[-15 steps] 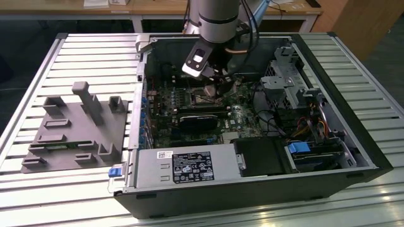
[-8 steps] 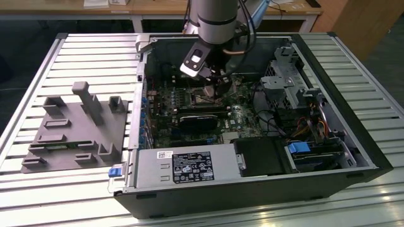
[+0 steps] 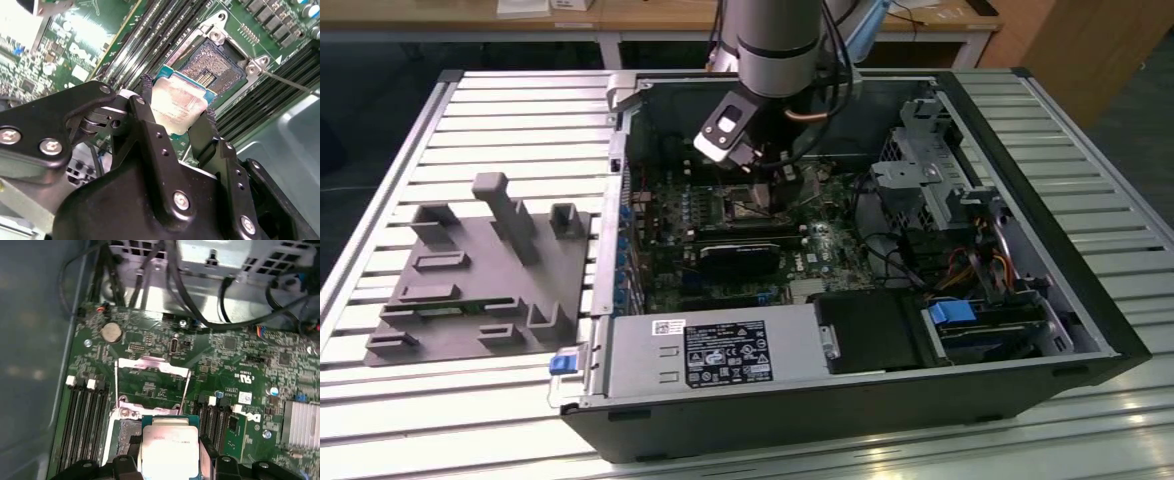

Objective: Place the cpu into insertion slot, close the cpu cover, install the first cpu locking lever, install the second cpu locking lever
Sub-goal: 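Place the cpu into insertion slot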

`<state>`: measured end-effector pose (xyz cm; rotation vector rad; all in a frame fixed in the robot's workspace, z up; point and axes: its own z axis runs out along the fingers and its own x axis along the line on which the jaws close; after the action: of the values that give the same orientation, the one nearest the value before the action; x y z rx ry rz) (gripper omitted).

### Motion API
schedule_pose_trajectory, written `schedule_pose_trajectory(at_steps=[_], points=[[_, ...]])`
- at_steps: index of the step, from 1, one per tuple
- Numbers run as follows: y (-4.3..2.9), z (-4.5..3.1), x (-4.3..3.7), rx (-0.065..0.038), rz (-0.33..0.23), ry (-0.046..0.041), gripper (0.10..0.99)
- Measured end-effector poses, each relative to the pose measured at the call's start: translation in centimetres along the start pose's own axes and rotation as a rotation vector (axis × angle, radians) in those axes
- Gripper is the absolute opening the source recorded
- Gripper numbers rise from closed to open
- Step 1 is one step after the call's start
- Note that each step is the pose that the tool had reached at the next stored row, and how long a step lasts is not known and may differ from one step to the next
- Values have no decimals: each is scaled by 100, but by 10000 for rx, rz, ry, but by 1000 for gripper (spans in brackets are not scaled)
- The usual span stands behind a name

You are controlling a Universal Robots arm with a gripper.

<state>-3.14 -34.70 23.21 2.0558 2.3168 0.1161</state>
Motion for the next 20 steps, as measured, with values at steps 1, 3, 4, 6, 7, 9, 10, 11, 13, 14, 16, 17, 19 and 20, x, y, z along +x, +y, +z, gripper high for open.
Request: schedule_pose_trajectory(at_steps=[1, 3, 4, 6, 7, 9, 10, 11, 13, 14, 16, 17, 19, 20], points=[[-1, 6, 3, -1, 98, -9, 537], [0, 17, 24, -3, 195, -16, 537], [1, 21, 39, -4, 218, -19, 537], [4, 29, 70, -5, 263, -23, 537], [5, 33, 85, -5, 286, -26, 537], [6, 41, 113, -6, 340, -29, 537], [5, 45, 124, -6, 376, -32, 537], [4, 50, 130, -9, 435, -36, 537], [-3, 58, 136, -11, 602, -50, 537], [-7, 61, 139, -12, 674, -57, 537], [-15, 68, 148, -14, 808, -68, 537], [-20, 71, 155, -15, 857, -74, 537], [-33, 80, 173, -17, 929, -78, 537], [-42, 83, 180, -18, 945, -80, 537]])
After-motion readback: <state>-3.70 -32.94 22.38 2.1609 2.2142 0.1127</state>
